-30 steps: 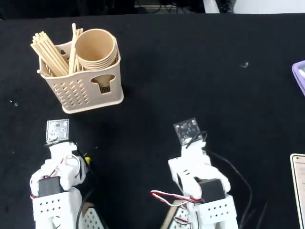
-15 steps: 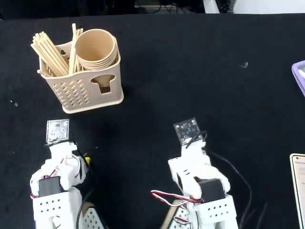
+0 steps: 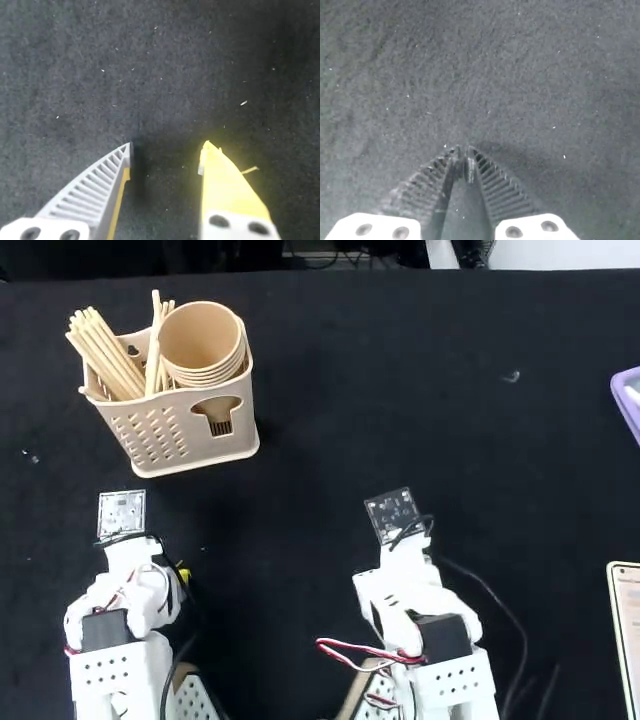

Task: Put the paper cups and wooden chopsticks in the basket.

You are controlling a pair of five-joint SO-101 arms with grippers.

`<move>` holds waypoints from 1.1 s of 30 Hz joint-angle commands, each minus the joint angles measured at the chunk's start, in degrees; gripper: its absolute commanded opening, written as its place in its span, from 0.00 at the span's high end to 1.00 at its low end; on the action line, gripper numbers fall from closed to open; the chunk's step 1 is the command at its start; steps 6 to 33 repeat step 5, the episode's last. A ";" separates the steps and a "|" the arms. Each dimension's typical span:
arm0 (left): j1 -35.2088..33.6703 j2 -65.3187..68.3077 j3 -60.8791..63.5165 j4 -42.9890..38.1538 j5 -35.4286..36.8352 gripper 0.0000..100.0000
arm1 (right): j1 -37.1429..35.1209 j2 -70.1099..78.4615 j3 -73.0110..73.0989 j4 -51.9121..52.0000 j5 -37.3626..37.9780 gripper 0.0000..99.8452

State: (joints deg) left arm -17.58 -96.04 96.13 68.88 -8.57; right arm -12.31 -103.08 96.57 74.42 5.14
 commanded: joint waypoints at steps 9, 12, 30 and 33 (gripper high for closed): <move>-0.75 0.09 0.31 0.09 -0.18 0.78 | 0.97 -5.58 -0.04 0.44 -0.18 0.99; -0.75 0.09 0.31 0.09 -0.18 0.78 | 0.97 -5.58 -0.04 0.44 -0.18 0.99; -0.75 0.09 0.31 0.09 -0.18 0.78 | 0.97 -5.58 -0.04 0.44 -0.18 0.99; -0.75 0.09 0.31 0.09 -0.18 0.78 | 0.97 -5.58 -0.04 0.44 -0.18 0.99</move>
